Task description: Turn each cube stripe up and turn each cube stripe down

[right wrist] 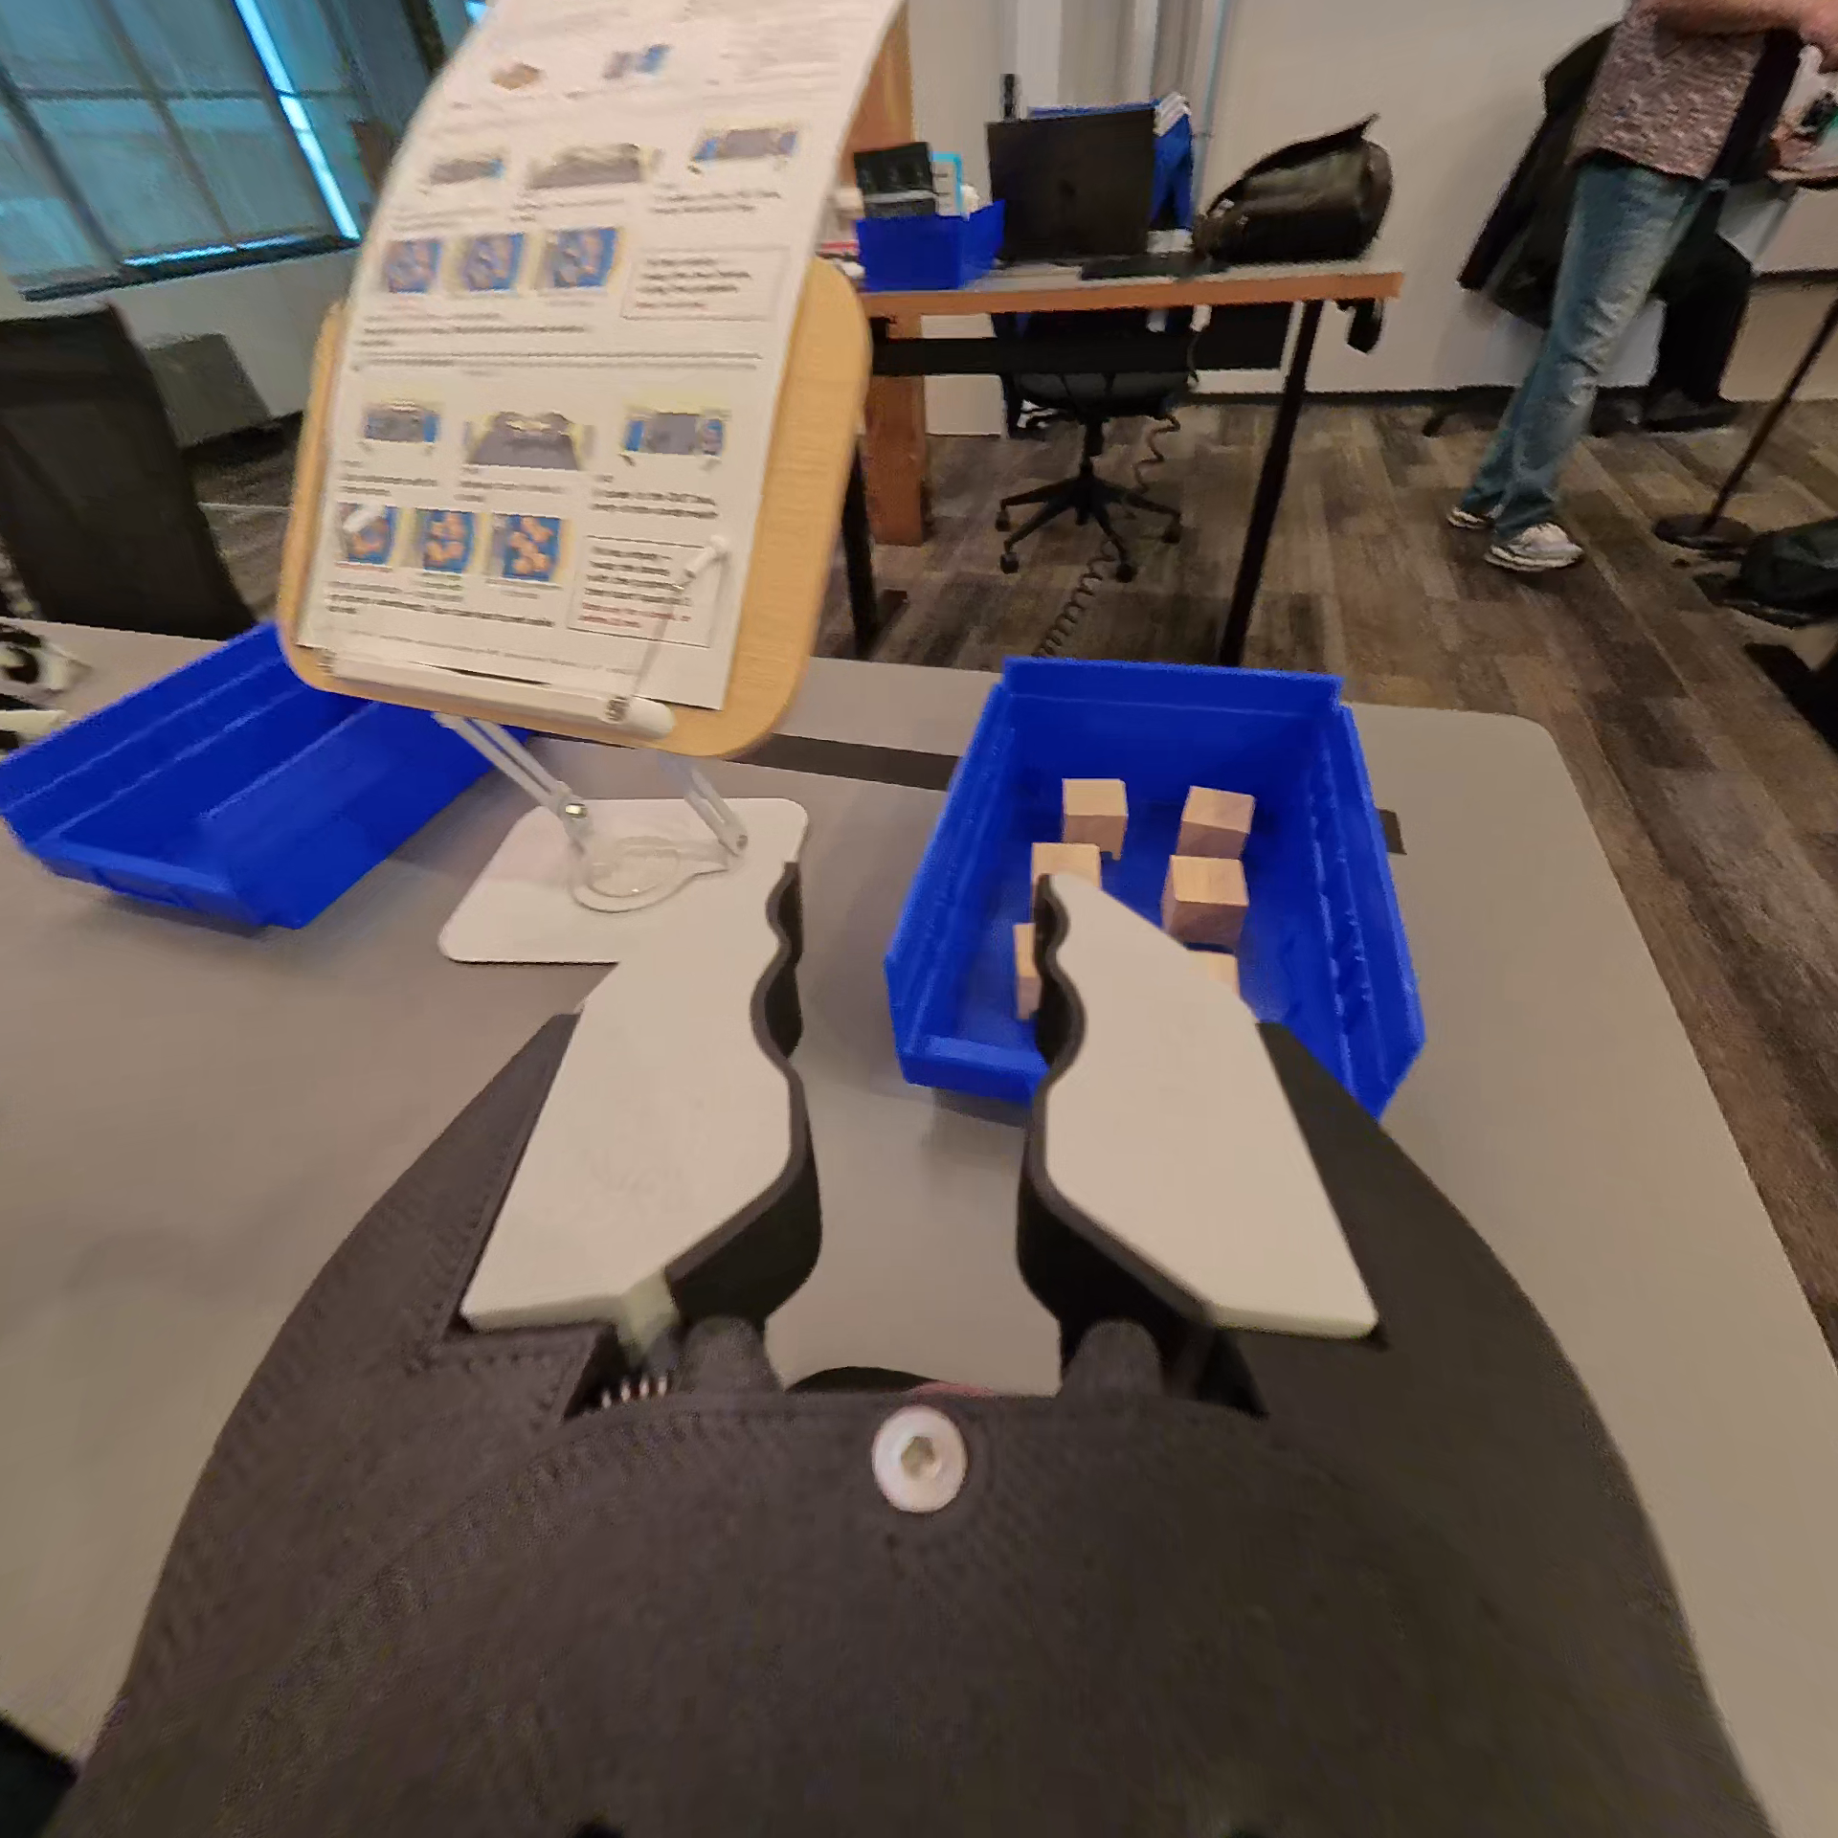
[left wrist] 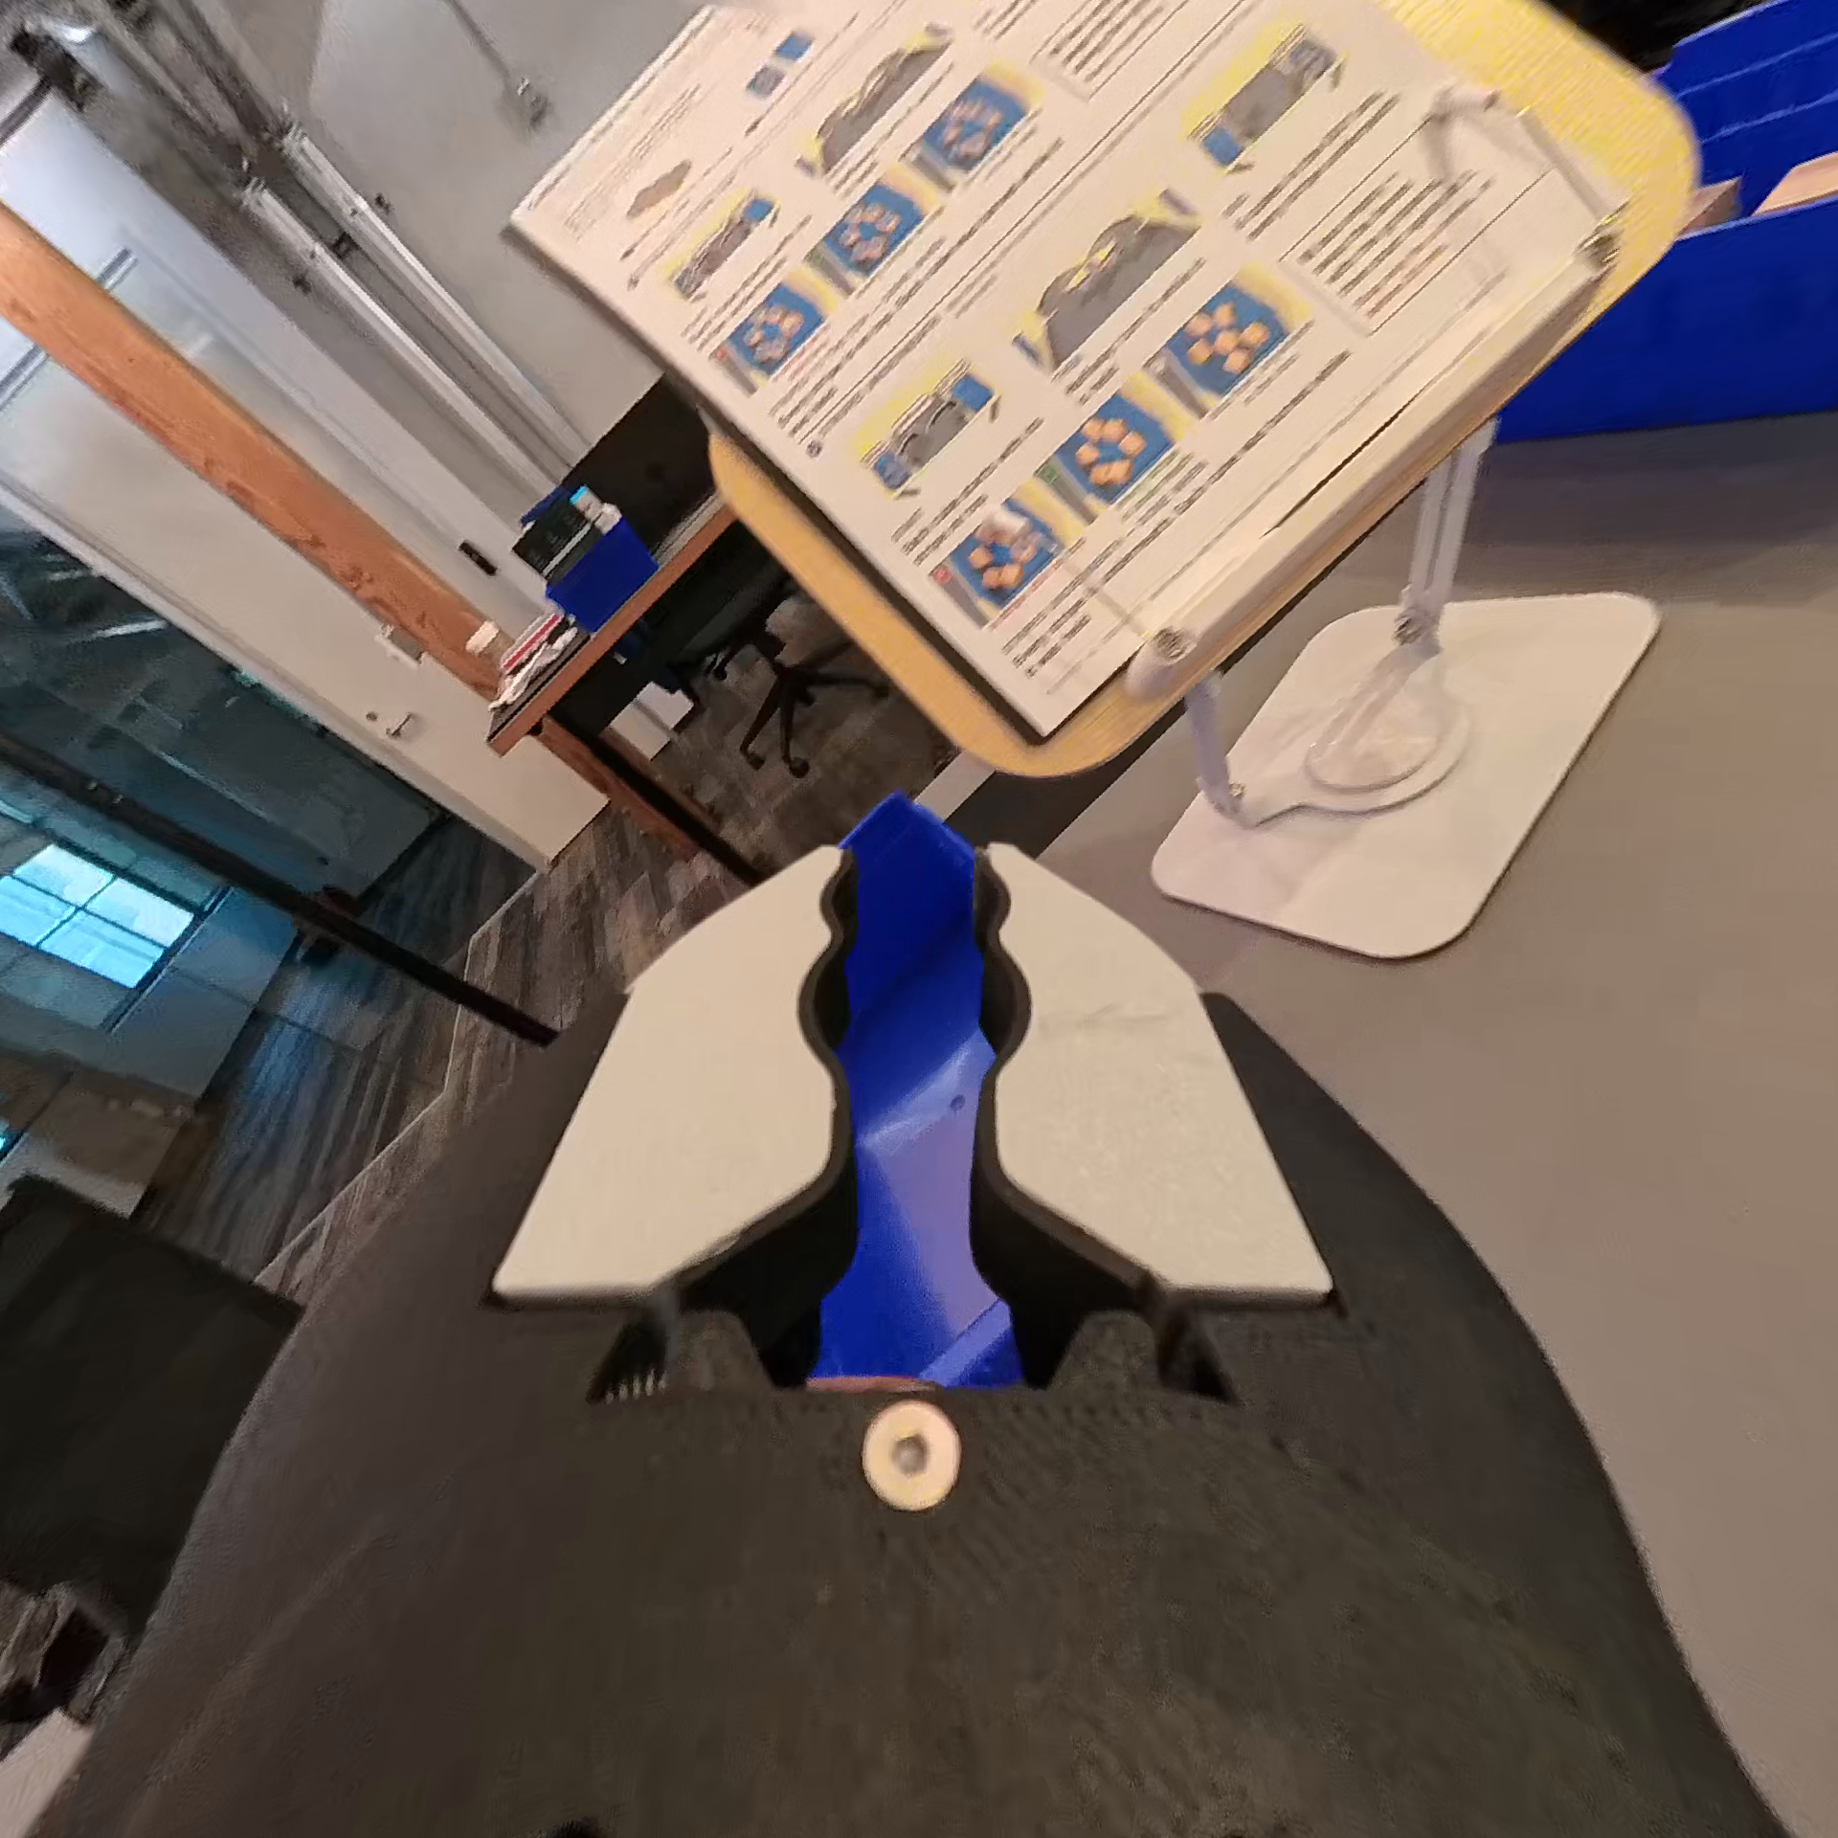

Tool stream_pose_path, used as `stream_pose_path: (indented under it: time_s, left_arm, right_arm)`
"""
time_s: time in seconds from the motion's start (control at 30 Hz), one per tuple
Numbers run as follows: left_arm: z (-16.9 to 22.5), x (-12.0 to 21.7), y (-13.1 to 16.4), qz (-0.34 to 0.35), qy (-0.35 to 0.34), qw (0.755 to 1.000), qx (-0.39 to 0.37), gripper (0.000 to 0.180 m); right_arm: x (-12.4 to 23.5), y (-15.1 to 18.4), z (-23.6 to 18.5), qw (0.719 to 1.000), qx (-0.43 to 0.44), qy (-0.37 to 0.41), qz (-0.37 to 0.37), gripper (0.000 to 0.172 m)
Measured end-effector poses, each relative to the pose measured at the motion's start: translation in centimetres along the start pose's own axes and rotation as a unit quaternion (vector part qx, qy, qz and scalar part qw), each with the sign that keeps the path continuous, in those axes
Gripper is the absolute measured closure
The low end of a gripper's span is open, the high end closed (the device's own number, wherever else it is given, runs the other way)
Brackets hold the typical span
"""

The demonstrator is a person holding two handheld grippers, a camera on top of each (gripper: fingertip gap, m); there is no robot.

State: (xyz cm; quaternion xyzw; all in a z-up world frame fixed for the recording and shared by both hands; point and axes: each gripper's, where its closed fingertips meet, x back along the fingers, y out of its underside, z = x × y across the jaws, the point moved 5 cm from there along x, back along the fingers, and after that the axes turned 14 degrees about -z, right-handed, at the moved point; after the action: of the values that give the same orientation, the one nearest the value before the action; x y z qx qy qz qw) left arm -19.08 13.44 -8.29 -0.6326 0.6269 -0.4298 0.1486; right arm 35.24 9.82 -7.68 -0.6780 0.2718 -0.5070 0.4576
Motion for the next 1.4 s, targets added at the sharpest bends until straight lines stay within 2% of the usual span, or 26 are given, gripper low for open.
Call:
stream_pose_path:
  time_s: [0.03, 0.13, 0.3, 0.43, 0.63, 0.83, 0.93, 1.07, 1.17, 1.27, 1.4]
  left_arm:
    - [-0.5, -0.2, 0.6, -0.006, -0.005, 1.000, 0.008, 0.157]
    - [-2.1, -0.9, 2.7, -0.025, -0.018, 0.999, 0.036, 0.146]
    - [-3.8, -3.2, 6.9, -0.063, -0.017, 0.991, 0.117, 0.112]
    - [-4.0, -5.5, 10.1, -0.083, 0.008, 0.979, 0.185, 0.105]
    - [-4.1, -7.9, 13.8, -0.101, 0.015, 0.958, 0.268, 0.098]
    - [-3.7, -9.9, 16.1, -0.118, 0.045, 0.936, 0.329, 0.101]
    - [-3.0, -10.9, 16.7, -0.127, 0.074, 0.926, 0.348, 0.105]
    - [-2.1, -12.4, 17.1, -0.144, 0.119, 0.915, 0.357, 0.120]
    - [-2.4, -13.0, 17.4, -0.160, 0.095, 0.916, 0.355, 0.117]
    - [-3.4, -12.1, 16.5, -0.117, 0.077, 0.923, 0.359, 0.129]
    - [-6.1, -9.9, 16.3, -0.093, 0.001, 0.935, 0.343, 0.121]
  right_arm:
    - [-0.5, 0.4, 0.8, 1.000, -0.006, 0.012, -0.006, 0.119]
    - [-2.0, 1.4, 3.8, 0.998, -0.025, 0.050, -0.021, 0.109]
    - [-4.9, 3.1, 8.6, 0.994, -0.042, 0.087, -0.054, 0.102]
    - [-7.5, 4.6, 12.6, 0.986, -0.044, 0.128, -0.094, 0.094]
    - [-11.1, 6.5, 16.1, 0.981, -0.066, 0.122, -0.135, 0.093]
    - [-14.5, 8.3, 17.7, 0.972, -0.079, 0.103, -0.194, 0.097]
    - [-15.8, 9.1, 17.8, 0.969, -0.077, 0.090, -0.216, 0.106]
    - [-17.0, 9.7, 17.8, 0.966, -0.064, 0.082, -0.236, 0.129]
    - [-17.4, 10.0, 18.0, 0.964, -0.058, 0.082, -0.246, 0.137]
    - [-17.3, 10.0, 18.2, 0.965, -0.057, 0.081, -0.243, 0.148]
    - [-17.4, 10.2, 18.2, 0.966, -0.059, 0.076, -0.239, 0.141]
